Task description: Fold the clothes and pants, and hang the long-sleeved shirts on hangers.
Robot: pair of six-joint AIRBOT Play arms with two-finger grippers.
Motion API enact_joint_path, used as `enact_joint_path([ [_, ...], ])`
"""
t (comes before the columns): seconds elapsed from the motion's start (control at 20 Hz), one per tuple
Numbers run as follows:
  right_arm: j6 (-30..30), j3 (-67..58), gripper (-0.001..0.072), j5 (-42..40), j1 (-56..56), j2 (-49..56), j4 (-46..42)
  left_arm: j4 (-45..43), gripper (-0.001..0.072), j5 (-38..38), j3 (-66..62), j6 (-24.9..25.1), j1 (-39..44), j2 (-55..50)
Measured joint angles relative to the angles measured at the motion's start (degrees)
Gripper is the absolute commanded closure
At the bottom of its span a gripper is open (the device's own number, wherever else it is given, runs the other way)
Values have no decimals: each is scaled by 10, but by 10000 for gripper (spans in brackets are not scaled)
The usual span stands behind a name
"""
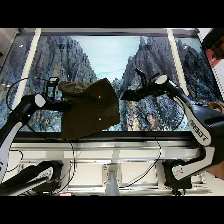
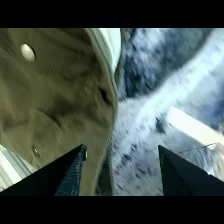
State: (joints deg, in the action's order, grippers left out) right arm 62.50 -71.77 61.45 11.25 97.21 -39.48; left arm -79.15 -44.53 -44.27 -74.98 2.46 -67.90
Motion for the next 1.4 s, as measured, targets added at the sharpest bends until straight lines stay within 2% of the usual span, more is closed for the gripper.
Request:
enact_joint_path([
  [0.2,47,-72,179,45,9,65,-11,-2,686,3,0,0,0,0],
  [0.5,82,-104,182,93,12,126,-8,-3,686,4,0,0,0,0],
  [0.85,100,-110,211,89,16,168,76,-3,686,4,0,0,0,0],
  [0.95,100,-110,281,76,26,174,90,-3,686,5,0,0,0,0],
  [1.0,100,-110,384,68,34,175,94,-3,686,5,0,0,0,0],
  [1.1,99,-110,636,46,48,177,92,-3,686,5,1,0,0,0],
  [1.15,95,-110,665,37,53,178,95,-3,685,5,1,0,0,0],
  [1.4,59,-117,665,26,50,160,88,22,686,10,-11,-7,0,1],
])
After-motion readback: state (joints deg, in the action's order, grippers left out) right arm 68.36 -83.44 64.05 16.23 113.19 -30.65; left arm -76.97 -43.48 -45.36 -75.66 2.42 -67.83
